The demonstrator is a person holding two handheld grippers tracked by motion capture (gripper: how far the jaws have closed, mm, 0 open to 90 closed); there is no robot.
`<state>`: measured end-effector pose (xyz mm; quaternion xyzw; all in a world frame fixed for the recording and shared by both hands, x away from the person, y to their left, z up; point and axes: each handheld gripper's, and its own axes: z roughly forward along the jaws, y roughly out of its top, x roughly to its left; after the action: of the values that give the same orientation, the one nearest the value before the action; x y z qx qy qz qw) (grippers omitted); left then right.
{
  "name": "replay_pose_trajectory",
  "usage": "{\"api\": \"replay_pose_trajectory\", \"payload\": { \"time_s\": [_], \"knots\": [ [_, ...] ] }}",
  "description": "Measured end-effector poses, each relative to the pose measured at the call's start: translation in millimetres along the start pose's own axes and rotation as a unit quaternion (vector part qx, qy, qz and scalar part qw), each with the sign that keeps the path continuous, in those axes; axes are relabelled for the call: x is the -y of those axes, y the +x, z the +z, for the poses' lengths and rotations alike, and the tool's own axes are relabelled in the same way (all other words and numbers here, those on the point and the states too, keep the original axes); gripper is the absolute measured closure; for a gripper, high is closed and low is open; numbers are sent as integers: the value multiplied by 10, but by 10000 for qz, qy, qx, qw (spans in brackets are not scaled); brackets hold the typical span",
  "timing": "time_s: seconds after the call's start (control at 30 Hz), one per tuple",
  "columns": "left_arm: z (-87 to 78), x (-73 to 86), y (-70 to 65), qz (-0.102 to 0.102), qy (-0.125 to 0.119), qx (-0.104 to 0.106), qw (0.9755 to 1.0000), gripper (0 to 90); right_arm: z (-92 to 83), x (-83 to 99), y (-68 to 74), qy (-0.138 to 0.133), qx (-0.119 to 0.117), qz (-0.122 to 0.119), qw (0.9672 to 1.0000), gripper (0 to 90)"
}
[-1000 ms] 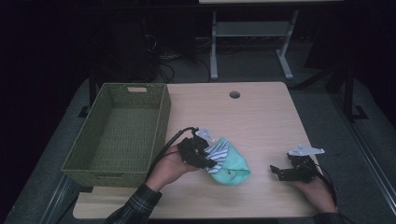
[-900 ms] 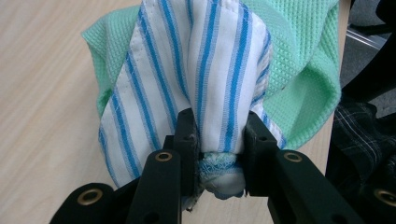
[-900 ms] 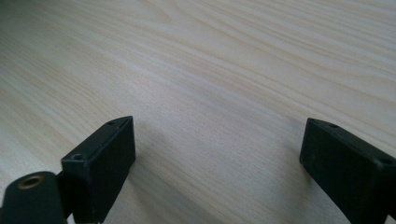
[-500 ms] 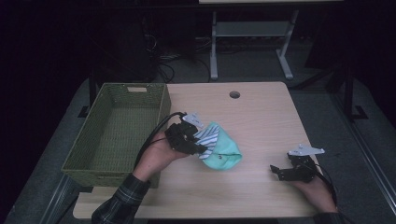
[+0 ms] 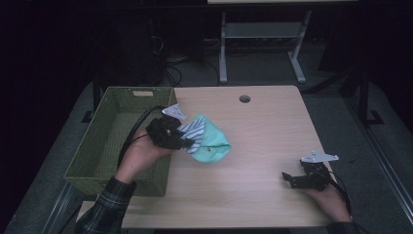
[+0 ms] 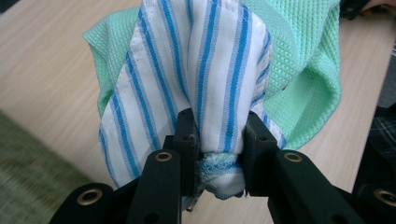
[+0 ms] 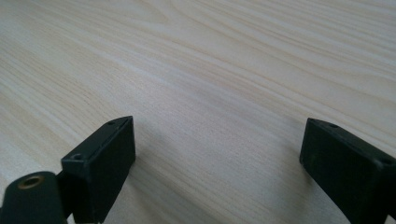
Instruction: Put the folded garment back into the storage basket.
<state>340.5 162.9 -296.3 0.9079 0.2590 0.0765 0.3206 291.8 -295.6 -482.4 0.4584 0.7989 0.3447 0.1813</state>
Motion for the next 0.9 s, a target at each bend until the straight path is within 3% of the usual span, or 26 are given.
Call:
{"api": "replay_pose_trajectory", "payload": {
  "time_s": [0.27, 0.5, 0.7, 0.8, 0.9],
  "knots": [
    [-264, 182, 225, -305, -101, -351, 9989, 708, 0, 0, 0, 1, 4, 5, 10000, 99],
    [-455, 340, 409, -581, -194, -668, 9959, 708, 0, 0, 1, -2, 14, 24, 10000, 99],
    [-582, 526, 598, -941, -277, -938, 9907, 709, -1, 0, -1, 3, 14, 8, 10000, 99],
    [-604, 620, 677, -1039, -319, -956, 9895, 708, 0, 0, -1, 0, 15, 8, 10000, 99],
    [-607, 716, 752, -1199, -310, -1099, 9862, 707, 0, 0, -1, 2, 14, 11, 10000, 99]
  ]
}}
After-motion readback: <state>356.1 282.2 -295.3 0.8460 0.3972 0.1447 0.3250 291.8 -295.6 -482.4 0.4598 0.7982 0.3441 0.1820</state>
